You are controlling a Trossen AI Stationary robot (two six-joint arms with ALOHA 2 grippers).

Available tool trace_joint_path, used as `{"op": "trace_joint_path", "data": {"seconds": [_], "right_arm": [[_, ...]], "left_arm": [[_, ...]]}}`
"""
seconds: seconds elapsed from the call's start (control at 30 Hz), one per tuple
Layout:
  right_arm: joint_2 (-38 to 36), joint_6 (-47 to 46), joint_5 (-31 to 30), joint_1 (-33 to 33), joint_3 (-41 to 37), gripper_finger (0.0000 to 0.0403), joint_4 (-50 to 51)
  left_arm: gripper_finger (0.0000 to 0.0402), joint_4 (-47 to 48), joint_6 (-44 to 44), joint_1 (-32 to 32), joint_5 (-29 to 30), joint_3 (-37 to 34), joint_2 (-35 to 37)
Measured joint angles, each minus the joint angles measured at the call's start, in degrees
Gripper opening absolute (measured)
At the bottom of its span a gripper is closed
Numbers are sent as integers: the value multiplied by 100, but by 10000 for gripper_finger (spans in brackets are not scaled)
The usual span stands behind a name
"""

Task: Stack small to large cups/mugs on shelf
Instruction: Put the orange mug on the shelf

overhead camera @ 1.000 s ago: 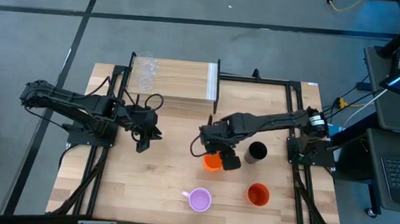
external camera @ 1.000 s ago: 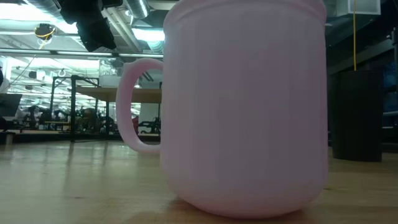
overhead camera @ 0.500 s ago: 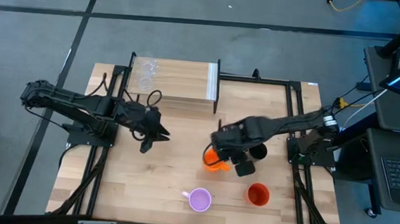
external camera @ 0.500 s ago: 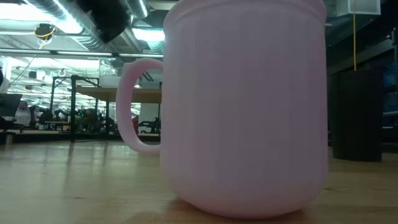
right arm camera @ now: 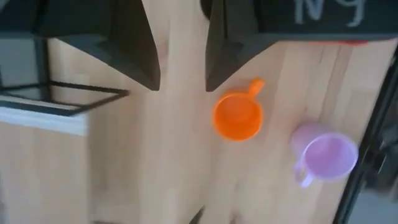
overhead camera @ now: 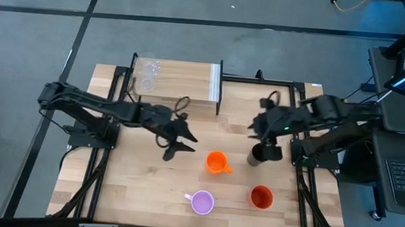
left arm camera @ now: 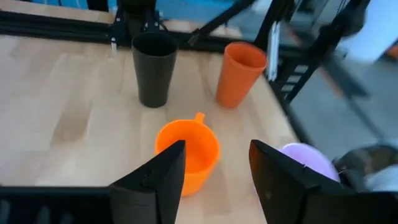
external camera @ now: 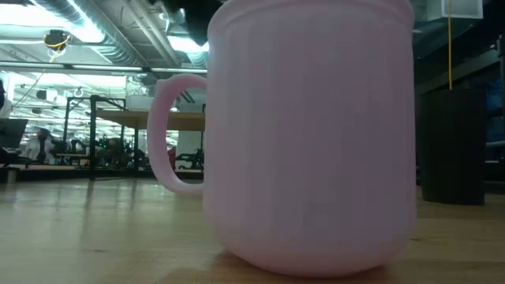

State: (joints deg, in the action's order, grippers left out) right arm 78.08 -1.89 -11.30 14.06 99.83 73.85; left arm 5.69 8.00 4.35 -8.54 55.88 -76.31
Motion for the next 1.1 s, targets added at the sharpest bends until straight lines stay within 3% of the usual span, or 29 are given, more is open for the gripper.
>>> {"op": "trace_joint_path", "data": {"seconds": [0.2, 0.37, 0.6, 0.83, 1.1], "right_arm": [[-333, -365, -613, 50, 0, 129, 146], [-611, -39, -587, 50, -2, 129, 532], [-1000, -83, -595, 50, -2, 129, 428], [-1156, -83, -602, 50, -2, 129, 432], [-1154, -78, -609, 50, -2, 129, 443]], "left_arm": [[171, 1775, -752, -71, 178, 1576, -1337], [170, 2322, -1325, 140, 409, 2303, -2350], [170, 1983, -1420, 557, 458, 2579, -3047], [170, 1551, -1418, 587, 490, 2594, -3297], [170, 1667, -1415, 599, 312, 2587, -3399]]}}
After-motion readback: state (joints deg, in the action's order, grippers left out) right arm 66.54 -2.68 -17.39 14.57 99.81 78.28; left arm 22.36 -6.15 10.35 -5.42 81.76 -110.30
